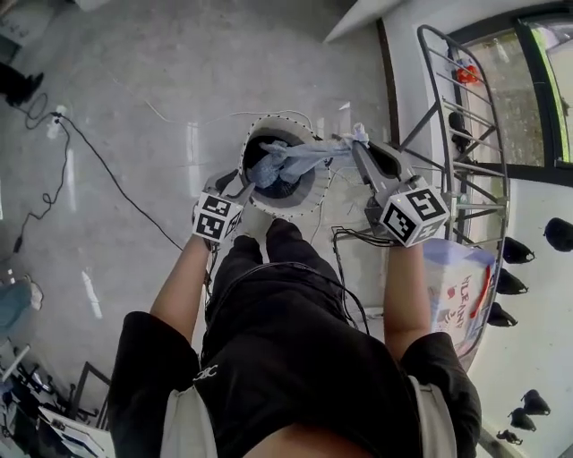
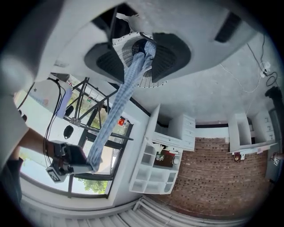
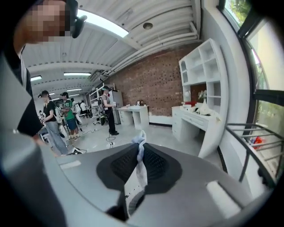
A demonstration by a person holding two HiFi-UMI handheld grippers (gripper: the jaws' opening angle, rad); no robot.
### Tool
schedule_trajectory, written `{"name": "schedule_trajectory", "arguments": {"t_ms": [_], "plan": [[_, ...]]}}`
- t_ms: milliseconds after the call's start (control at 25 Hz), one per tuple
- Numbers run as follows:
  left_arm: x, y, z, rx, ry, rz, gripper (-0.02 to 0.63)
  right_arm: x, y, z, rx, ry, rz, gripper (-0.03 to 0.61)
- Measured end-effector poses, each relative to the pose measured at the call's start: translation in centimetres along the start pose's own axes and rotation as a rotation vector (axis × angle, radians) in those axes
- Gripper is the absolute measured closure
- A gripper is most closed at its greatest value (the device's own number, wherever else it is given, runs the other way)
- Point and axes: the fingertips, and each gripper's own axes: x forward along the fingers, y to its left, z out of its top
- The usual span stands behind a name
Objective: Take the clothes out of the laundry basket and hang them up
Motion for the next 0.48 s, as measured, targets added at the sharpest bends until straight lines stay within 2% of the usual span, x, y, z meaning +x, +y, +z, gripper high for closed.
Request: {"name": "schedule_trajectory", "arguments": {"t_ms": [160,480], "plan": [[1.5,-1.9,-0.3,0.023,0.038,-0.044,0.405,-4.2,0.6,5.6,-0.076,-0.088,-0.049,0.533],[7.1,-5.6,-1.8,0.166,0.172,-0.203,0.379,-13.1,2.5,15.5,-0.117,-0.288,-0.127,0.534]]}}
